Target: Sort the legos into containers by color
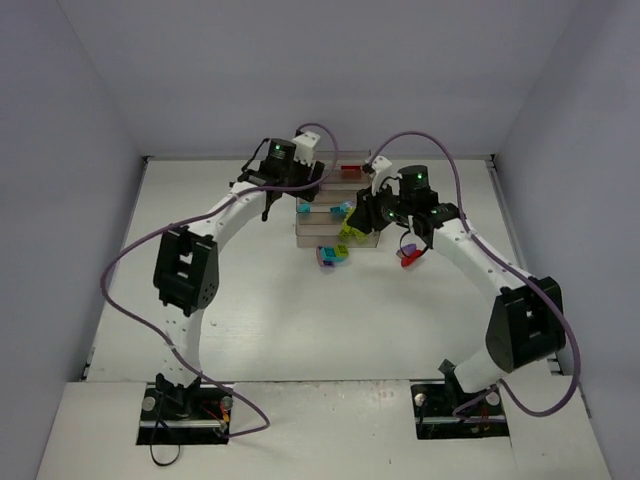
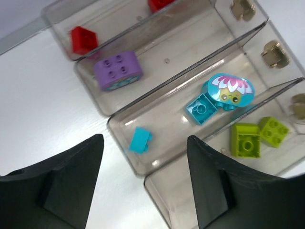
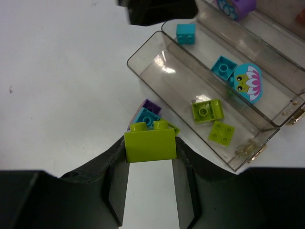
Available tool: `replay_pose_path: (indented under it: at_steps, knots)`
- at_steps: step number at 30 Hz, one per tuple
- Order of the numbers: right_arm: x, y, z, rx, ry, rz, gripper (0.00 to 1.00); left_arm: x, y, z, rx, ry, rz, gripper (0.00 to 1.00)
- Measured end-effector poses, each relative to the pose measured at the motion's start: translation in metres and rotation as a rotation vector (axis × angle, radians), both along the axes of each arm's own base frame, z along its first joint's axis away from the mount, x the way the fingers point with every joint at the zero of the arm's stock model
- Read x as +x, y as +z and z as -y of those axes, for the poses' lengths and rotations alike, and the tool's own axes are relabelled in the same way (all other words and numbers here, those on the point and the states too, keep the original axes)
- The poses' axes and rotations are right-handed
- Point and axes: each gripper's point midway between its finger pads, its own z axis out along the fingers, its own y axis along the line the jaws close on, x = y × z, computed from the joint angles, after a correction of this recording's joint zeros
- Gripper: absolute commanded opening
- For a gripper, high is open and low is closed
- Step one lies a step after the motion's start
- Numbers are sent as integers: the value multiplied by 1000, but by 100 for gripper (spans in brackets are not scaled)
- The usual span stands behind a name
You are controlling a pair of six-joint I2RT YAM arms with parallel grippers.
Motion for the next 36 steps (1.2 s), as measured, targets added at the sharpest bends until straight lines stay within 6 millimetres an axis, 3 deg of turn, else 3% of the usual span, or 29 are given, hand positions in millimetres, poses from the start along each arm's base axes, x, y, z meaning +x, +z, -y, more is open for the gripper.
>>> replay_pose_path:
  at_steps: [1,2,7,9,11,13,14,21,26,30,32,36]
  knots:
    - [8,-1,-2,8,-18,-4,0,-5,12,-6,-8,32,3,68]
    - [16,-3,-4,17,-38,-13,0,-11,27,-12,-16,64,10,79]
    - [46,-24,-16,50,-120,-73,0,-45,109,-40,-90,183,78,82]
    - [58,-35,-20,61,-151,-103,2,-64,131,-52,-118,216,90,82]
    - [67,-45,-25,76,-171,-127,7,-85,140,-62,-133,237,81,82]
    - [72,-56,-31,89,-183,-147,10,-104,138,-71,-141,251,62,82]
    - [74,-60,-34,95,-188,-158,18,-113,132,-75,-138,256,43,83]
    - [82,-87,-47,117,-226,-225,46,-171,65,-102,-62,294,-114,83]
    - [88,-88,-43,109,-266,-215,59,-195,50,-113,-72,316,-147,83]
    - [92,-90,-36,80,-307,-200,59,-198,54,-110,-121,332,-155,83]
    - [91,-88,-31,64,-325,-188,54,-198,54,-106,-146,337,-165,83]
    - [71,-78,-17,26,-348,-171,45,-200,47,-100,-185,340,-194,83]
